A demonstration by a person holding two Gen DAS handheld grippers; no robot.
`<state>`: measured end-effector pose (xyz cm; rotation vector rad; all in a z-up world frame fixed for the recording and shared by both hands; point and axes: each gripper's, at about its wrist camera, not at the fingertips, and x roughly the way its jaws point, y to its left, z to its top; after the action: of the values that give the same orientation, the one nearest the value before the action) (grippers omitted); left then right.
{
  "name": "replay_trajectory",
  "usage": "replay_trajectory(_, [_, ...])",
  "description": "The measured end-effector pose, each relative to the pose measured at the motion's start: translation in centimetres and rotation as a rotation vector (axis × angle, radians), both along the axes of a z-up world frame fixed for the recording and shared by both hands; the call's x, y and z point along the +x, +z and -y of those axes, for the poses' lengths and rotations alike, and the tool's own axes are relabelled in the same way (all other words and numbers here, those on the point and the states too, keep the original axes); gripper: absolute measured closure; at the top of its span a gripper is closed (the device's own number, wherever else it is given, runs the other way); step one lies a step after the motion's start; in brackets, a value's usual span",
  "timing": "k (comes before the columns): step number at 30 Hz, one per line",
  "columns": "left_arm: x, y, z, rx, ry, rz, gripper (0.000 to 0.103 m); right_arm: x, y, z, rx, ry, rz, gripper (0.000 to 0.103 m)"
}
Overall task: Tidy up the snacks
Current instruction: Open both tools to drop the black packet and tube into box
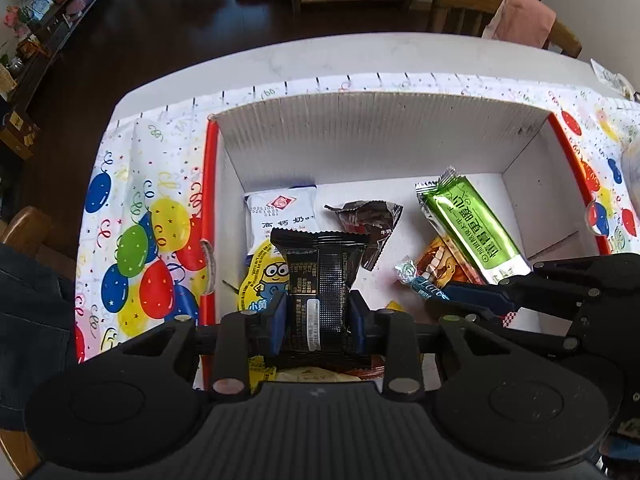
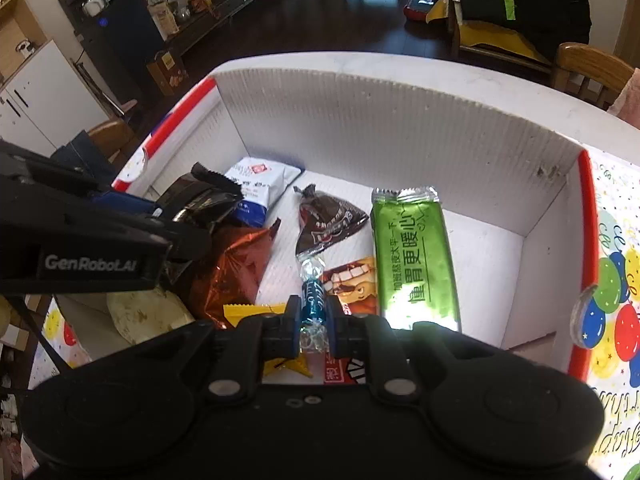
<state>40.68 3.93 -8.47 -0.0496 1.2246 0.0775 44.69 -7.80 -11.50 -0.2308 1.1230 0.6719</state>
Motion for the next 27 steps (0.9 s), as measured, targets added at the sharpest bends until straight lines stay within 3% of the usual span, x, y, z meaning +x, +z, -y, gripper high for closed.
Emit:
replay_trajectory(9, [0.4,-0.6,0.4,0.017,-0.015,-0.006,0.072,0.0,0.3,0.0,0.011,0.013,-0.003,0.082])
replay_trajectory(15, [0.0,-0.2,-0.3,-0.015,0.0,0.009,0.071,-0.5,1.5,0.8,0.041,-0.008,0.013,0.076])
replay_trajectory(16, [-0.1,0.0,-0.4,-0.021,0.002,0.014,0.068,-0.6,1.8,1.1,0.046,-0.014,0.015,0.074])
replay_trajectory(19, [-0.7,0.7,-0.6,-0.034,0.008,0.043,0.045,-1.0,2.4,1.6,0.066,-0.034,0.021,0.069])
replay_trajectory(27, [-3.3,2.9,-0.7,-0.058,-0.013,0.111,0.044,-3.0,4.7,2.7,0.106,-0.068,0.058,0.055])
